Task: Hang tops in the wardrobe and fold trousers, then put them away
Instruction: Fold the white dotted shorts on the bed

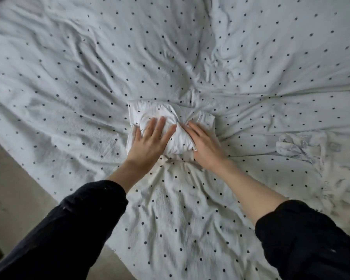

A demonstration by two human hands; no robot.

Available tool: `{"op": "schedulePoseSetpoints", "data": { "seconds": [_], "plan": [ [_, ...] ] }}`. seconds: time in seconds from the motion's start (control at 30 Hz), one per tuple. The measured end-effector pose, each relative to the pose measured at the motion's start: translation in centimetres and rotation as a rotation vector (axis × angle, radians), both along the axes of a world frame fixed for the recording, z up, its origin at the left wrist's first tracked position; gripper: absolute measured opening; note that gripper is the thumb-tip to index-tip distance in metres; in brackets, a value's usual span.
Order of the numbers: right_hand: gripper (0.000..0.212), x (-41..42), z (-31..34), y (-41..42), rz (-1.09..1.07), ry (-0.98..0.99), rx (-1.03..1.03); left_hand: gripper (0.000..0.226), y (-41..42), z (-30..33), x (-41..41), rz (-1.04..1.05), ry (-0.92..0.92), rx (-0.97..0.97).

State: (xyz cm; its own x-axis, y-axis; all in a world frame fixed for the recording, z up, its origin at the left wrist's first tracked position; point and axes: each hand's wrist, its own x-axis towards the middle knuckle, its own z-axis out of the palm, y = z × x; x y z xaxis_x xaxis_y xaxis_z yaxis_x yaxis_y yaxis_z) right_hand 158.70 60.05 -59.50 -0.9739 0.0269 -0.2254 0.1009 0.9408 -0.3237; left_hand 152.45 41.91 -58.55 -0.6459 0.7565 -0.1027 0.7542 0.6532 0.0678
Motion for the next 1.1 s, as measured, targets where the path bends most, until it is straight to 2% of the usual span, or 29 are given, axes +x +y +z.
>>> {"op": "schedulePoseSetpoints", "data": {
  "seconds": [0.07, 0.23, 0.37, 0.53, 0.7, 0.9, 1.0, 1.1],
  "plan": [
    [0.071, -0.4, 3.9, -1.0, 0.011, 0.077, -0.002, 0.075, -1.1, 3.5, -0.3, -0.005, 0.124, 0.102],
    [0.064, -5.6, 17.4, -5.7, 0.066, 0.239, -0.008, 0.073, -6.0, 16.3, -4.1, 0.068, 0.387, 0.156],
    [0.061, -10.6, 27.6, -11.8, 0.171, 0.379, 0.026, 0.080, -12.6, 25.4, -7.8, 0.198, 0.388, 0.131],
    [0.062, -17.0, 36.1, -21.3, 0.294, 0.448, 0.032, 0.083, -22.6, 32.9, -12.0, 0.343, 0.486, 0.129],
    [0.066, -25.5, 41.9, -33.2, 0.361, 0.563, 0.022, 0.083, -34.4, 40.2, -19.0, 0.393, 0.664, 0.071],
    [0.071, -35.7, 45.6, -45.7, 0.355, 0.646, -0.011, 0.072, -47.0, 45.4, -28.9, 0.358, 0.794, 0.019],
    [0.071, -40.2, 45.9, -48.7, 0.347, 0.656, -0.006, 0.060, -50.1, 46.6, -33.6, 0.316, 0.851, -0.023],
    [0.071, -46.1, 46.2, -51.1, 0.329, 0.677, -0.009, 0.061, -52.5, 47.0, -39.2, 0.302, 0.843, -0.005]
  ]
}}
